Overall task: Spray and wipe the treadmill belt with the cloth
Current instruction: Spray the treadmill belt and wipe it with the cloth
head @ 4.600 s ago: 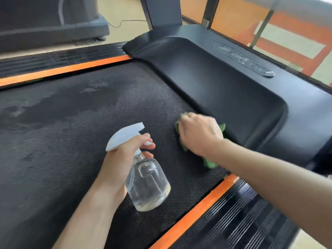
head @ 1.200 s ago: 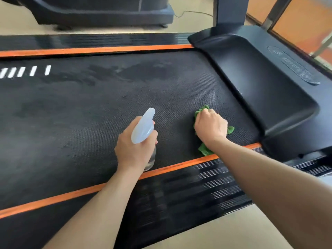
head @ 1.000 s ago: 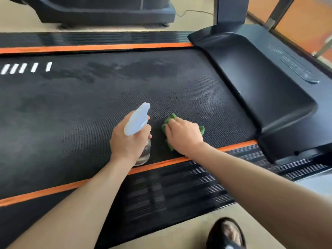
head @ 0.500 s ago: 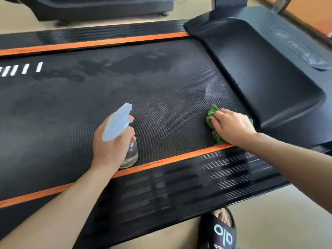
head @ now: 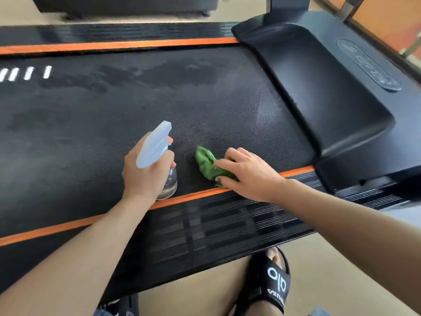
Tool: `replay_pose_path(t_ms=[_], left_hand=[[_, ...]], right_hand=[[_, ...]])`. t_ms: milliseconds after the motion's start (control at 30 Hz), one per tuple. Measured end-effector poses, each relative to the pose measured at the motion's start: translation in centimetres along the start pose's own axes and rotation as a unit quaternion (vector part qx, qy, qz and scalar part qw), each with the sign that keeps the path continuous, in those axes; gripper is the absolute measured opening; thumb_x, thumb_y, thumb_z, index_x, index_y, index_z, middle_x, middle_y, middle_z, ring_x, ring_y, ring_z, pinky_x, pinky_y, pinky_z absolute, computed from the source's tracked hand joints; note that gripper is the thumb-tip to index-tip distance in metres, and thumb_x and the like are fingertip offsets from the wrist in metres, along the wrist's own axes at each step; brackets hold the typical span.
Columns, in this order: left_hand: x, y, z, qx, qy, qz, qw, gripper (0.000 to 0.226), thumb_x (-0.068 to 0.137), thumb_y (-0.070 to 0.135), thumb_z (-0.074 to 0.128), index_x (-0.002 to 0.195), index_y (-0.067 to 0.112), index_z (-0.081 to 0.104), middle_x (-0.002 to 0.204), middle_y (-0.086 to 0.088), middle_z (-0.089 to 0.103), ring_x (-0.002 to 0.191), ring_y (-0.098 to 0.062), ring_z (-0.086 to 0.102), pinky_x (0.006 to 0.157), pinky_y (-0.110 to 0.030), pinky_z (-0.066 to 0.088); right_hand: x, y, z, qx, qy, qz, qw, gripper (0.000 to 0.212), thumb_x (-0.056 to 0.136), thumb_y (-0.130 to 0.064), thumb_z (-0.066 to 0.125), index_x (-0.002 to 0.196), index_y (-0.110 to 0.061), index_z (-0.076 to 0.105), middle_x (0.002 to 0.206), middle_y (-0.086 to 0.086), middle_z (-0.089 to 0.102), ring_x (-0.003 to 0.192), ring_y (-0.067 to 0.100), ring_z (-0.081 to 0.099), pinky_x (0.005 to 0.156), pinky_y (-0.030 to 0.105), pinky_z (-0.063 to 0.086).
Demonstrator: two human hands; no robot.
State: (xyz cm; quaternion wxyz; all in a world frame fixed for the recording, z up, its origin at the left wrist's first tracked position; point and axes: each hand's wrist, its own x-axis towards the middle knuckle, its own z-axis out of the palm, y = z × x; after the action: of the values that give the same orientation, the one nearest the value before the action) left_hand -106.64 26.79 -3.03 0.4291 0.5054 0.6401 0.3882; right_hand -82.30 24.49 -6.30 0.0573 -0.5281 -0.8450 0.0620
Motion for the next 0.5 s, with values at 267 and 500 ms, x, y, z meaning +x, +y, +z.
replay_pose_path(t_ms=[267, 500], left_hand=[[-0.1, -0.3, 0.0, -0.027, -0.001, 0.004, 1.0, 0.028, 0.076, 0.023, 0.059, 0.095, 0.038, 0.072, 0.07, 0.014, 0.072, 0.086, -0.014, 0.072, 0.096, -0.054, 0.057], [-0.1, -0.4, 0.2, -0.031, 0.007, 0.008, 0.999, 0.028, 0.076, 0.024, 0.062, 0.094, 0.045, 0.07, 0.071, 0.014, 0.073, 0.079, -0.02, 0.072, 0.094, -0.056, 0.058]], right_hand=[[-2.6, 8.4, -1.6, -0.057, 0.015, 0.244, 0.968, 0.032, 0.099, -0.045, 0.043, 0.119, -0.02, 0.049, 0.102, 0.009, 0.052, 0.096, 0.041, 0.06, 0.071, 0.045, 0.048], [4.4, -4.0, 1.7, 0.024, 0.026, 0.199, 0.979, 0.027, 0.101, -0.037, 0.047, 0.115, -0.015, 0.054, 0.11, 0.013, 0.06, 0.097, 0.041, 0.062, 0.074, 0.043, 0.047]])
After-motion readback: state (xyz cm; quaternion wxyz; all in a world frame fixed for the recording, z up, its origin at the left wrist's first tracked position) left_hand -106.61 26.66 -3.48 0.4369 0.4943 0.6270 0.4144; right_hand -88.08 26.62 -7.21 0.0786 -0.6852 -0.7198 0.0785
